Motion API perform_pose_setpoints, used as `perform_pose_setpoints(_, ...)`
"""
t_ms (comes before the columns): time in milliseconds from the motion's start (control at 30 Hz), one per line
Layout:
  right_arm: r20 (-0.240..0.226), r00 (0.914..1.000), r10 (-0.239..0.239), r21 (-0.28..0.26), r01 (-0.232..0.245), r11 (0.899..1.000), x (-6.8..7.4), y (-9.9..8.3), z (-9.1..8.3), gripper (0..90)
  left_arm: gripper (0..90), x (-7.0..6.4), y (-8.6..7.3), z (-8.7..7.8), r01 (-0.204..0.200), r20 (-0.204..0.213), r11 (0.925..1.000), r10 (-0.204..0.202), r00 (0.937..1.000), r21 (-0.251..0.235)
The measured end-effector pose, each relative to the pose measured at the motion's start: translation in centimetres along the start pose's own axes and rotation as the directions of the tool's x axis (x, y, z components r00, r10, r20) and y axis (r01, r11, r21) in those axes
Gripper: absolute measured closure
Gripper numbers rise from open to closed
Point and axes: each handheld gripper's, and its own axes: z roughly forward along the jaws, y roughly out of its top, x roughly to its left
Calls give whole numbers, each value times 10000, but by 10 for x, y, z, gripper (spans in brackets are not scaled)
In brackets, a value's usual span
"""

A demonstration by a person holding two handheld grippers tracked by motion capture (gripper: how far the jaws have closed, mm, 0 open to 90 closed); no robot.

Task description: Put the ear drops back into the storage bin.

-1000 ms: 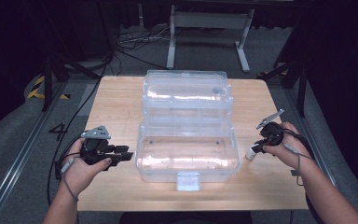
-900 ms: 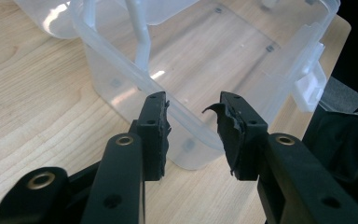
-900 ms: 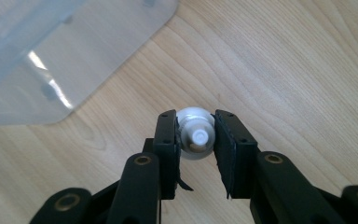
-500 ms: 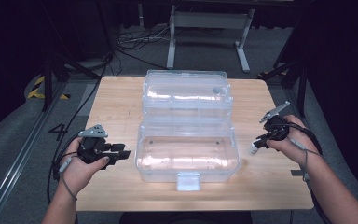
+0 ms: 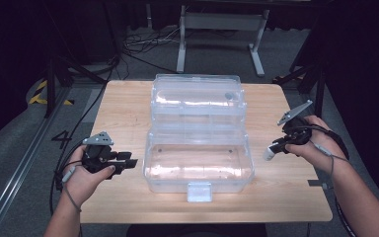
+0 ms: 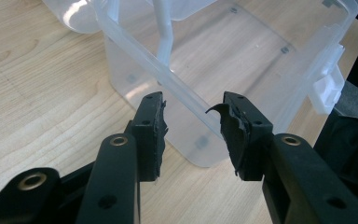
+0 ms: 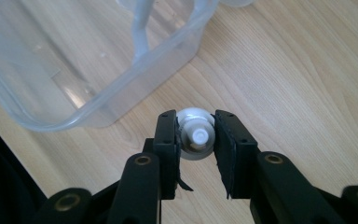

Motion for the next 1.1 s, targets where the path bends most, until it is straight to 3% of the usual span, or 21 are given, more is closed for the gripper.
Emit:
perform_pose_setpoints(667, -357, 9923, -1188, 25, 1190, 9929, 31, 25, -24, 715, 607, 0, -1, -3, 30, -29, 10000, -30, 10000, -39)
perform_pose_setpoints(1100, -662, 9772, -2019, 134, 2032, 9791, 49, 40, -28, 715, 608, -1, -1, -3, -12, -15, 10000, 12, 10000, -17)
